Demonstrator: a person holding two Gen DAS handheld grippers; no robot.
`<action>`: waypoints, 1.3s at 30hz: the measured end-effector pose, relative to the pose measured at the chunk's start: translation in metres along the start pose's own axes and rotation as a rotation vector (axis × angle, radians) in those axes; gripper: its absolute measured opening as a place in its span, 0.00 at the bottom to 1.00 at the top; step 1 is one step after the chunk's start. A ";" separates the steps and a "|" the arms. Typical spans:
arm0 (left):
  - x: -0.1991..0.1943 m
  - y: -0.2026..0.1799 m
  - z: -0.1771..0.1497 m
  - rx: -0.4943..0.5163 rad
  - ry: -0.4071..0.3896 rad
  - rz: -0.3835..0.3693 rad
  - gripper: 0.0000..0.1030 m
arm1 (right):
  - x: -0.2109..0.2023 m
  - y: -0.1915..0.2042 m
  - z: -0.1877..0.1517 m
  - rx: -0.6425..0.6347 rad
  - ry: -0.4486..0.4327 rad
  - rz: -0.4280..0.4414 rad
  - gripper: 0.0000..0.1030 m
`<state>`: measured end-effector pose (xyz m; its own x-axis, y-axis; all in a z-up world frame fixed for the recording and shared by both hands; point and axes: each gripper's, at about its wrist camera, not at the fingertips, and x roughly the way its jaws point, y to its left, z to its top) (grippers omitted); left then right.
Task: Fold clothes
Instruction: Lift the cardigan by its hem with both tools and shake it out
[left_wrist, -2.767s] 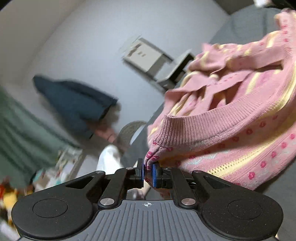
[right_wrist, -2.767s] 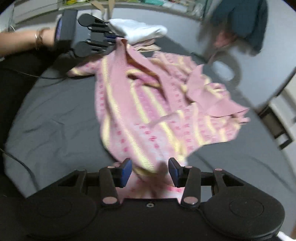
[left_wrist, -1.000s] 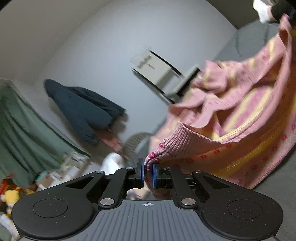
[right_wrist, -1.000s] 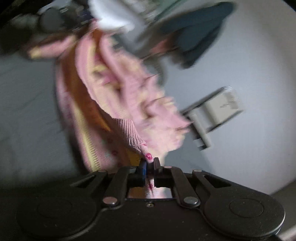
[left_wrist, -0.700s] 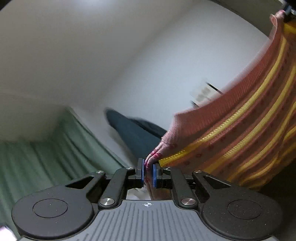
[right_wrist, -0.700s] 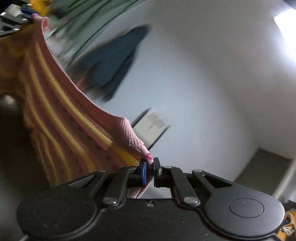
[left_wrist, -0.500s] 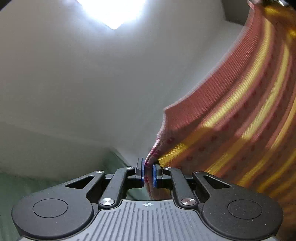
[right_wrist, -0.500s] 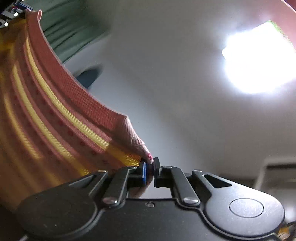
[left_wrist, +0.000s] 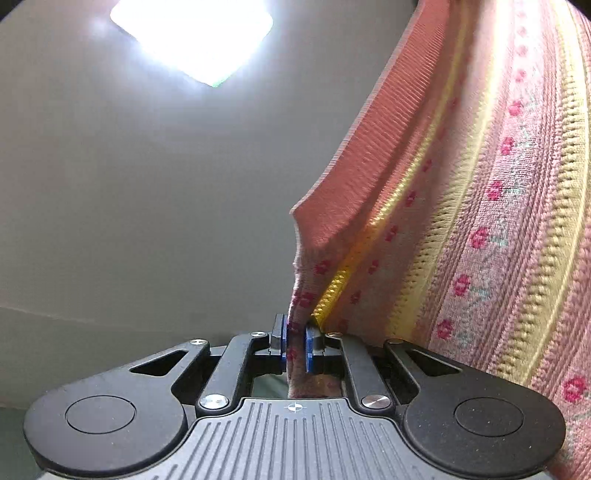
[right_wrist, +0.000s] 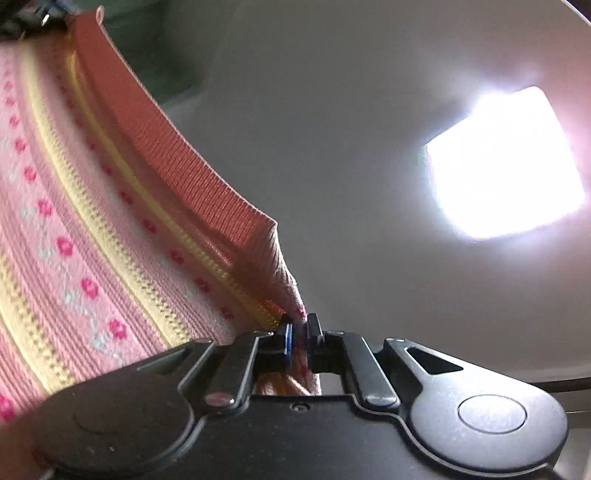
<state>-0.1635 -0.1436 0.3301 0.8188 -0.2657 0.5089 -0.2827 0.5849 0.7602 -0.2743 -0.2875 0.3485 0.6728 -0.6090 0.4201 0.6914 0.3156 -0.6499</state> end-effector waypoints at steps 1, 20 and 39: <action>0.014 -0.016 -0.006 0.024 0.023 -0.040 0.08 | 0.019 0.016 -0.011 -0.032 0.036 0.034 0.07; 0.003 -0.059 -0.043 0.227 -0.080 -0.203 0.08 | 0.009 0.024 -0.043 -0.311 -0.035 0.083 0.07; -0.218 -0.217 -0.151 0.462 -0.054 -1.219 0.09 | -0.133 0.169 -0.175 -0.266 0.504 1.442 0.11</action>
<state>-0.2059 -0.0968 -0.0065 0.6509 -0.4716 -0.5949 0.4697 -0.3655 0.8036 -0.2928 -0.2804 0.0715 0.5116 -0.1038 -0.8529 -0.5437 0.7296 -0.4149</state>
